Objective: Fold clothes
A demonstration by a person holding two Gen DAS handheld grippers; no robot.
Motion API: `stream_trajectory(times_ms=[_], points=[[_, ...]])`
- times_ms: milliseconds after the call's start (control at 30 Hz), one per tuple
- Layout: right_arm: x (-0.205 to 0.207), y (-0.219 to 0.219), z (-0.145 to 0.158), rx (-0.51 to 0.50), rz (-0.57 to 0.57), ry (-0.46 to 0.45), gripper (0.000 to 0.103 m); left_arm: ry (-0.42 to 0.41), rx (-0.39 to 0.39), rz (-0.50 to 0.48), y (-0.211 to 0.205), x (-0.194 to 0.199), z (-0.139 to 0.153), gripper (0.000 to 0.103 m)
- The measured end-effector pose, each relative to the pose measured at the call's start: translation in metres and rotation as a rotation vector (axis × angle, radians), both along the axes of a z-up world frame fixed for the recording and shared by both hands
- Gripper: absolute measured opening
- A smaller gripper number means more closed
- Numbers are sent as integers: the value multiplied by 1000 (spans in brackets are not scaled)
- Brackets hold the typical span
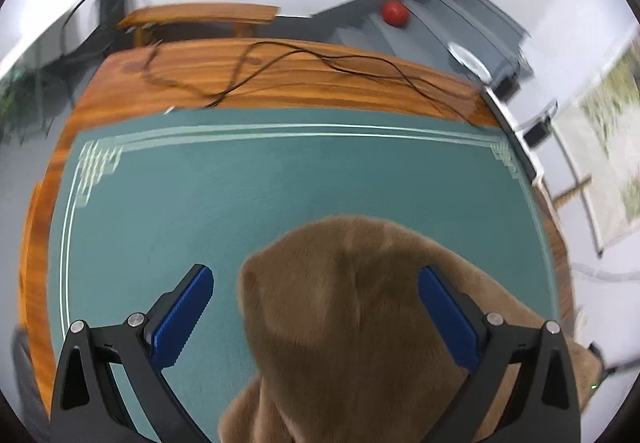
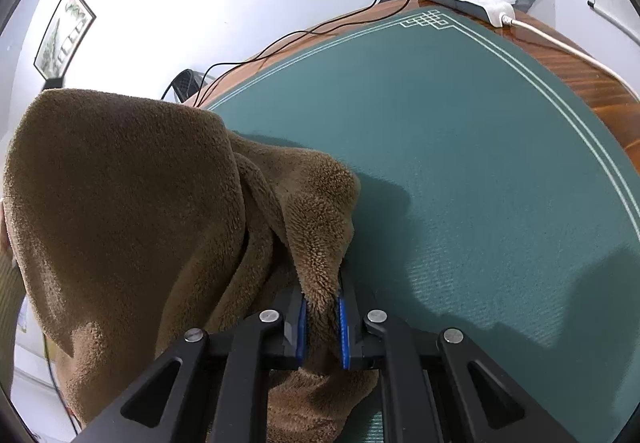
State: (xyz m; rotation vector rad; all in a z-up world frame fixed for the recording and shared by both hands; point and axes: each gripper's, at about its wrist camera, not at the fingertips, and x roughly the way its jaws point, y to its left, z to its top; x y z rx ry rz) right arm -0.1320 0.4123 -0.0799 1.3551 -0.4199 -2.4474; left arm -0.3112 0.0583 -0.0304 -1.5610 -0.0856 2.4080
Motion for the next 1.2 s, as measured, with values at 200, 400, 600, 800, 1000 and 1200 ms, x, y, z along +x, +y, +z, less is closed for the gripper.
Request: stream_trajectory(times_ms=[200,400,600,800,1000,1200], points=[[-3,-2,-2,-25,-20,-17,20,-98,18,-131,14,-22,-35,103],[-1,-17,3,-45,22,8,68,-158,83,-93,7,-30,-53,71],[-1,-39,8,70,38,34,65,-183,106,-71,4,-18,-55,17],[3,-28,16,37,3,33,17,-71,127,-70,-7,18,-13,12],[38,-13,70,44,-30,166,15,109,163,-144,-16,93,59,12],[75,-18,129,59,-2,322,15,202,187,-188,-35,186,99,12]])
